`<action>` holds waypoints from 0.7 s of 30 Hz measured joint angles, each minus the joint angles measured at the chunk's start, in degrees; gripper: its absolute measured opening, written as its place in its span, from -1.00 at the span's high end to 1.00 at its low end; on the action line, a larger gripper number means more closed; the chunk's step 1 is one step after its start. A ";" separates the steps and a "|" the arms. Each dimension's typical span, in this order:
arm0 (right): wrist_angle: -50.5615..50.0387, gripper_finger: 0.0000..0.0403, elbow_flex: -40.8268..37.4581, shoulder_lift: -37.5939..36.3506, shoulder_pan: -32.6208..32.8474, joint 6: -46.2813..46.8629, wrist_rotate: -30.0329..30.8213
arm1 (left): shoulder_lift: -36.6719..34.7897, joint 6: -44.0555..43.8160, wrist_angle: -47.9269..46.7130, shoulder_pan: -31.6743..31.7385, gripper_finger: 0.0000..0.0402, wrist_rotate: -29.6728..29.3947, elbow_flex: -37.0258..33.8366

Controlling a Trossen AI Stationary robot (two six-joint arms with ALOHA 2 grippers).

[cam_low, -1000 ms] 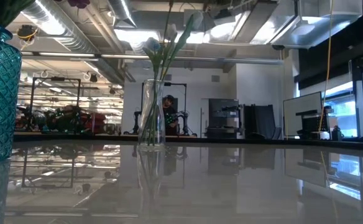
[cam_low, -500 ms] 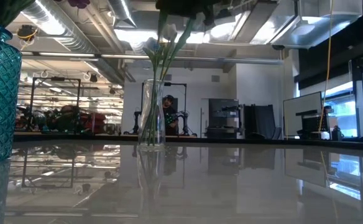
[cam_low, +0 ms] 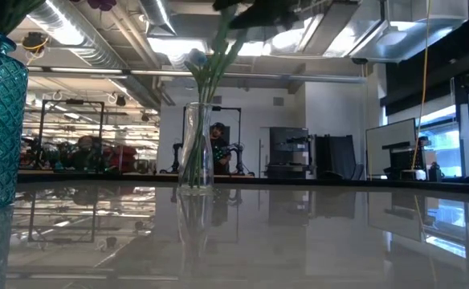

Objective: Sort flowers into vase by color
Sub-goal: Put the white flower into the transparent vase, then return to Home Position

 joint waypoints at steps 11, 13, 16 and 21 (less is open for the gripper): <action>-15.79 -0.31 -1.43 -8.78 5.26 2.41 4.12 | -5.62 -1.52 14.15 -0.02 0.36 2.95 -14.14; -18.60 -0.29 -1.43 -10.13 6.48 2.88 4.70 | -6.17 -1.54 16.18 -0.02 0.36 2.95 -16.07; -21.52 -0.27 -2.07 -11.87 8.40 4.31 5.03 | -7.01 -1.58 16.69 -0.02 0.36 2.96 -17.94; -15.72 -0.16 -10.97 -16.45 8.44 8.55 -1.16 | -7.61 -3.16 16.46 -0.02 0.37 2.95 -20.26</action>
